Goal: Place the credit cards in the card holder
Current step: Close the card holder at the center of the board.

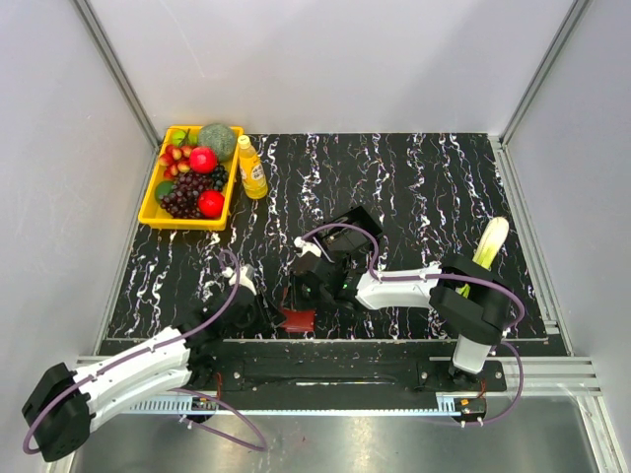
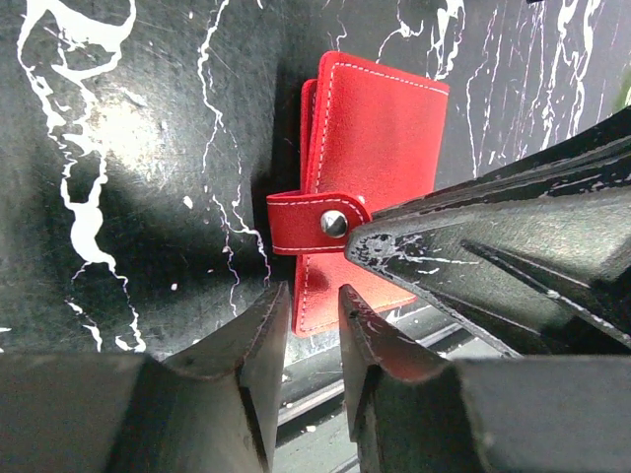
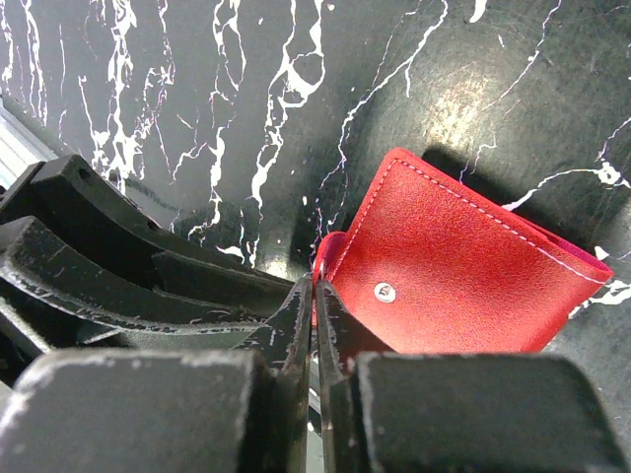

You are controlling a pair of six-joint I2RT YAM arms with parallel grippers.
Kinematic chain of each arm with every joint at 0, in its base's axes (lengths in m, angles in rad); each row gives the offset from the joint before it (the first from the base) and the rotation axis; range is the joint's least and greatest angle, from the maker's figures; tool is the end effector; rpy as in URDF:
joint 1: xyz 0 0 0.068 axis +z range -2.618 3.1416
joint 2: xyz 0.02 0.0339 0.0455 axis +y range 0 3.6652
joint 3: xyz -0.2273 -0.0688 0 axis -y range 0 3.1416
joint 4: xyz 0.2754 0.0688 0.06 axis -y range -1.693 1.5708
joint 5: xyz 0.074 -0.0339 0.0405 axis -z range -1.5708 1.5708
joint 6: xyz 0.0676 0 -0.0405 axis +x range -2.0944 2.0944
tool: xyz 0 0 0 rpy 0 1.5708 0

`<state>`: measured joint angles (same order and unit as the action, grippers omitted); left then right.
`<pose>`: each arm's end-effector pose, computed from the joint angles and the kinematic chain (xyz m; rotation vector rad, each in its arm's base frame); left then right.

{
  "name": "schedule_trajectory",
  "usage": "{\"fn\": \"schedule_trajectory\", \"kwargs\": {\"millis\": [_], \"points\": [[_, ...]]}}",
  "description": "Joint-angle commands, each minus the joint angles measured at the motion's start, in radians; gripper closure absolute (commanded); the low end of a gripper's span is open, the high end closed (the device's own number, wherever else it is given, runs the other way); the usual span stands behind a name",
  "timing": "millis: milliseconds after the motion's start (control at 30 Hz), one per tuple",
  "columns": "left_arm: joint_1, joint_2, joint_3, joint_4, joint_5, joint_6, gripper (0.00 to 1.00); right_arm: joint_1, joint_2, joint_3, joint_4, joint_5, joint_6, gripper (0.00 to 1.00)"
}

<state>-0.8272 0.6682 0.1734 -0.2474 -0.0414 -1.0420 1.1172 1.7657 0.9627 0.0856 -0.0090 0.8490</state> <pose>0.1488 -0.1576 0.0807 -0.2890 2.4695 -0.8488 0.1770 0.3645 0.0869 -0.3406 2.4865 0.9558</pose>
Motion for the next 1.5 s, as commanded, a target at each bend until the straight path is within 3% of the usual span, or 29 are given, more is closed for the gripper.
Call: {"fn": "schedule_trajectory", "kwargs": {"millis": [0,167,600,833,1467], "points": [[0.003,0.024,0.000,0.080,0.037,0.011,0.73,-0.008,-0.018,0.002,0.039,0.029,-0.011,0.92],[0.003,0.057,-0.005,0.117,0.071,0.008,1.00,-0.010,-0.025,-0.009,0.045,0.041,-0.008,0.92],[0.003,0.082,0.000,0.060,0.008,-0.003,1.00,-0.030,-0.124,-0.104,0.013,0.133,-0.019,0.96],[0.003,0.111,0.014,0.057,0.005,0.003,1.00,-0.031,-0.121,-0.113,-0.023,0.112,-0.002,1.00],[0.003,0.110,0.020,0.046,-0.025,-0.009,1.00,-0.030,-0.117,-0.147,-0.012,0.038,0.053,1.00]]}}
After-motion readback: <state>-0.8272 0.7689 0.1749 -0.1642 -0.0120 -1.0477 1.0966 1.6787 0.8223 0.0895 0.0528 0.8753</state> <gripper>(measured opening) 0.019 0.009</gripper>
